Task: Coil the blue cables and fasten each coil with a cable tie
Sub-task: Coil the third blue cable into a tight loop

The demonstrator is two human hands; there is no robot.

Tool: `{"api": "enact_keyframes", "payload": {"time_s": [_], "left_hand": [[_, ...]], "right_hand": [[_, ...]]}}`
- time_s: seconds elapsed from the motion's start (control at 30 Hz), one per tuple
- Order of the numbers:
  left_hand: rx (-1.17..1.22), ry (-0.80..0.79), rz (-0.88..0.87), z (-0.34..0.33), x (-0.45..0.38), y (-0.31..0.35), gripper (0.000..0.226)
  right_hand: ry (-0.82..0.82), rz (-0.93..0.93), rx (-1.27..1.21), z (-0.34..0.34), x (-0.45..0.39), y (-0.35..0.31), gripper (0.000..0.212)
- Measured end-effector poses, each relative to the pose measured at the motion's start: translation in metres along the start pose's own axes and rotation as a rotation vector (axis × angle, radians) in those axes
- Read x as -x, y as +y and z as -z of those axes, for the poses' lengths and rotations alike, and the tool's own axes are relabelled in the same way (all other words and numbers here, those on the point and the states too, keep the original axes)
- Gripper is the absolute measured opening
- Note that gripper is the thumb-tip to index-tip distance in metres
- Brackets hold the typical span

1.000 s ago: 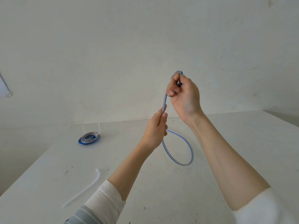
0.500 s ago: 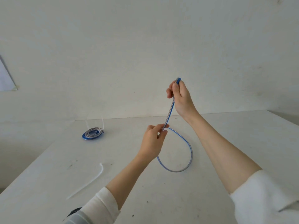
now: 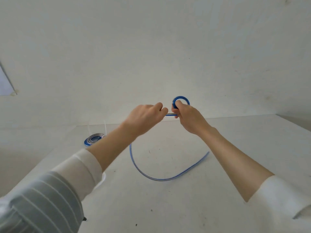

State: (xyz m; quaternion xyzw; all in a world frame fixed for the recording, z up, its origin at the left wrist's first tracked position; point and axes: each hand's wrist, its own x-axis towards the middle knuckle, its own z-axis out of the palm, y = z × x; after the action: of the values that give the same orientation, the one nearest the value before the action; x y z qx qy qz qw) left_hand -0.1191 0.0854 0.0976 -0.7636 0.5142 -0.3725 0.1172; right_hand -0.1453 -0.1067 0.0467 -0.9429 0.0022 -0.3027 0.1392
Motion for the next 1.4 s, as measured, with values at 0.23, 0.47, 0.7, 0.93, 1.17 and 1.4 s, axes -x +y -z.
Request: {"api": "enact_keyframes", "payload": {"time_s": [0.23,0.47,0.7,0.93,1.17,1.4], "left_hand": [[-0.314,0.105,-0.355,0.015,-0.024,-0.039,0.014],[-0.328,0.187,-0.416,0.025,-0.037,-0.048,0.024],[0.42,0.046,-0.14,0.031,-0.045,-0.05,0.018],[0.756,0.186,-0.002,0.032,-0.047,-0.047,0.004],[1.09,0.278,0.166,0.033,-0.049,-0.037,0.023],[1.417,0.291,0.34,0.014,-0.043,-0.015,0.039]], "right_hand": [[-0.026,0.022,-0.16,0.005,0.015,-0.01,0.018],[0.019,0.089,-0.152,0.009,0.023,-0.028,0.025],[0.106,0.021,-0.674,0.022,0.038,-0.058,0.026],[0.263,-0.055,-1.112,0.036,0.04,-0.079,0.031],[0.336,-0.051,-1.496,0.044,0.026,-0.093,0.036],[0.34,-0.022,-1.526,0.048,0.017,-0.096,0.038]]}}
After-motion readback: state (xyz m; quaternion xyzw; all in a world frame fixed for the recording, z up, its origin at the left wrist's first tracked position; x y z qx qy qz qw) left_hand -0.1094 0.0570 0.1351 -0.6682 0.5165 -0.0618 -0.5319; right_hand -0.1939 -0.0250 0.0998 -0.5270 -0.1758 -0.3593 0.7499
